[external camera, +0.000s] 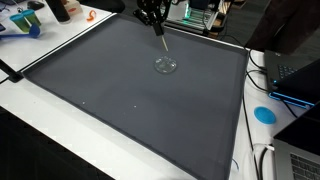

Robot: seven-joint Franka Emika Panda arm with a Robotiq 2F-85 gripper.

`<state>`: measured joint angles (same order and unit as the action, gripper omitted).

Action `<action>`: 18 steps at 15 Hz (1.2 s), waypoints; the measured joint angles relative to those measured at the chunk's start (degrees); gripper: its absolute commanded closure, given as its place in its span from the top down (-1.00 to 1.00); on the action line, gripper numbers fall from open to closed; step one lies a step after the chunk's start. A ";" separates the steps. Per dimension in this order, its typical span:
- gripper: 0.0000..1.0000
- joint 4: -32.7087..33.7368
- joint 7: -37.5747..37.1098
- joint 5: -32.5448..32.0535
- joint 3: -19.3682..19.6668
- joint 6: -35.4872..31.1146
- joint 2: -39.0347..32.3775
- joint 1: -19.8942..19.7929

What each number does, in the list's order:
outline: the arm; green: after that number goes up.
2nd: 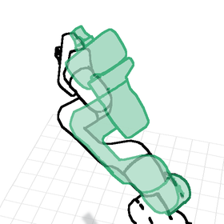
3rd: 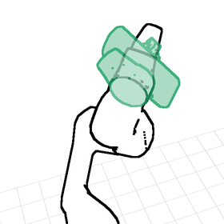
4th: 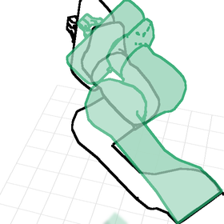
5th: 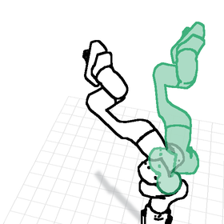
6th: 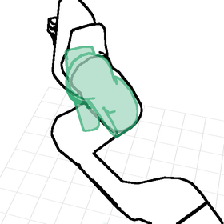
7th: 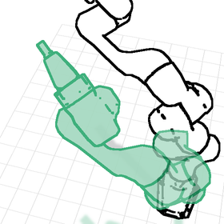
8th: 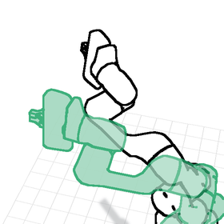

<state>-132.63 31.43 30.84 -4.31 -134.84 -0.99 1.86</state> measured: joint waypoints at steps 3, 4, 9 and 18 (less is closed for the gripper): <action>-0.93 0.02 -5.00 -4.85 -0.41 0.05 1.52 0.88; -0.93 0.08 -6.81 -6.69 -0.52 0.11 2.03 1.22; -0.93 1.66 -15.67 -15.92 -1.51 3.19 4.13 2.78; -0.93 7.56 -25.62 -24.44 -3.32 12.67 5.17 4.79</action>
<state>-125.06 5.80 6.40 -7.63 -122.17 4.18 6.65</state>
